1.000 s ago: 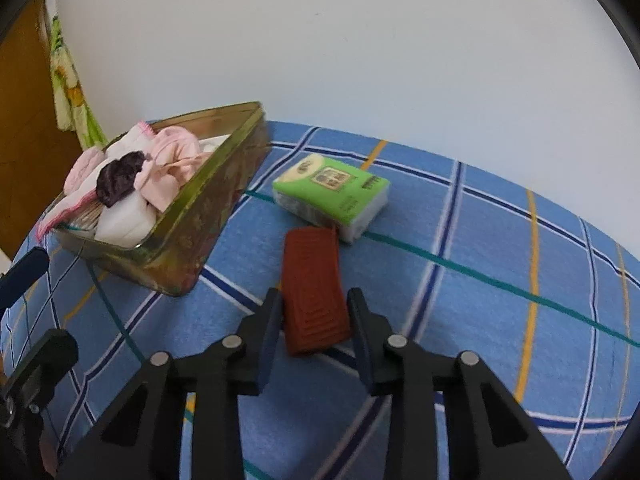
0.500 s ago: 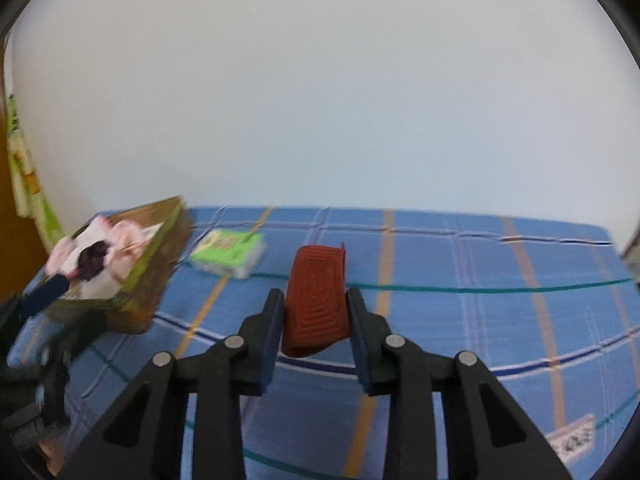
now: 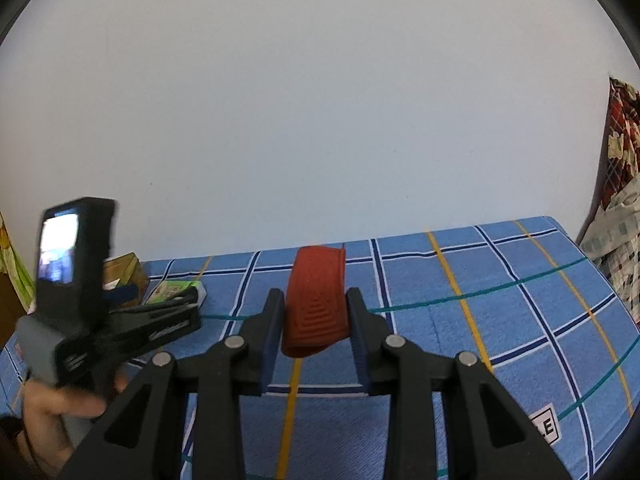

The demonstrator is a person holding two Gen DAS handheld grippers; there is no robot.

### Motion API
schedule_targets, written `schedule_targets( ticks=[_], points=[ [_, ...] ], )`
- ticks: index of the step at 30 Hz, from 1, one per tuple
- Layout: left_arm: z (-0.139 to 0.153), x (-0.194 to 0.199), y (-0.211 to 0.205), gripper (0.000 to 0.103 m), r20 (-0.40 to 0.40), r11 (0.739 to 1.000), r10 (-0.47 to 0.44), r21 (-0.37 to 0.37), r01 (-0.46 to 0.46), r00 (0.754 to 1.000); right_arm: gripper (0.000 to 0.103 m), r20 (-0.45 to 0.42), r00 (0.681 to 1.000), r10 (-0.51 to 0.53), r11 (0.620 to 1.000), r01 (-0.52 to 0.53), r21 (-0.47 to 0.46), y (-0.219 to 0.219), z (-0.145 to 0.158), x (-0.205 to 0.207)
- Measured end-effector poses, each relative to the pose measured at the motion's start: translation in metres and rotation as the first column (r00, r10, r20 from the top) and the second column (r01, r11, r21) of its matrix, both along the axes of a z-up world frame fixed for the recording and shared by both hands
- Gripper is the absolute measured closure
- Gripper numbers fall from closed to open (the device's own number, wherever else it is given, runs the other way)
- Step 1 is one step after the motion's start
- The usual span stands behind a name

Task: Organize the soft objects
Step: 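Grasp the red item with the right tool while the left tool grasps the green tissue packet, then carry the tissue packet with the left tool while the right tool carries the red item to the tray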

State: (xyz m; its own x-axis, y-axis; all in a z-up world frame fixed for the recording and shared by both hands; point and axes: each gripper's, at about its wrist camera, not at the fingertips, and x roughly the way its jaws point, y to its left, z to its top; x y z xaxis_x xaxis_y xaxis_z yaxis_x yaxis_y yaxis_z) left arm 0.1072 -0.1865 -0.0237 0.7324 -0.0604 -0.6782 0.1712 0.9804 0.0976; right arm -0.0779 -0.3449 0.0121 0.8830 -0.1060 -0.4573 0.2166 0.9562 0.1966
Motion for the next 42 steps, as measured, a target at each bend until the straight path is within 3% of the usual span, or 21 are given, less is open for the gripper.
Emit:
schedule_targets(
  ticks=[4,9,15,17,23,25,29,36,42],
  points=[
    [-0.013,0.019,0.000,0.019,-0.053,0.998,0.060,0.025,-0.059,0.997,0.071,-0.007,1.000,0.002,1.000,-0.002,-0.006,0.000,-0.001,0.001],
    [-0.023,0.025,-0.010,0.019,-0.089,0.999,0.023,0.048,-0.019,0.996,0.071,-0.015,1.000,0.003,1.000,-0.003,-0.008,0.005,-0.005,0.000],
    [-0.026,0.028,0.005,0.022,-0.150,0.998,-0.007,-0.067,-0.003,0.989,0.071,-0.024,1.000,0.000,1.000,0.000,-0.006,0.008,-0.005,-0.001],
    [-0.025,0.025,0.007,0.033,-0.138,0.997,-0.016,-0.071,0.006,0.990,0.071,-0.027,1.000,-0.004,1.000,0.004,-0.010,0.008,-0.006,0.000],
    [-0.024,0.008,0.004,0.034,-0.132,0.991,-0.096,-0.101,0.083,0.987,0.071,-0.023,0.999,-0.027,1.000,0.027,-0.013,0.003,-0.006,0.004],
    [-0.018,-0.004,0.005,0.034,-0.091,0.987,-0.118,-0.123,0.106,0.989,0.071,-0.011,0.999,-0.045,0.999,0.045,-0.017,0.002,-0.004,0.000],
    [-0.007,-0.036,0.000,0.034,0.014,0.987,-0.137,-0.088,0.137,0.991,0.071,0.012,0.996,-0.093,0.995,0.093,-0.018,-0.004,-0.001,-0.005],
    [0.002,-0.078,0.004,0.034,0.068,0.977,-0.175,-0.112,0.182,0.982,0.071,0.018,0.989,-0.148,0.989,0.148,0.014,-0.017,-0.002,-0.008],
    [0.015,-0.107,0.011,0.034,0.152,0.976,-0.187,-0.084,0.201,0.971,0.071,0.035,0.982,-0.183,0.983,0.183,0.009,-0.017,-0.001,-0.015]
  ],
)
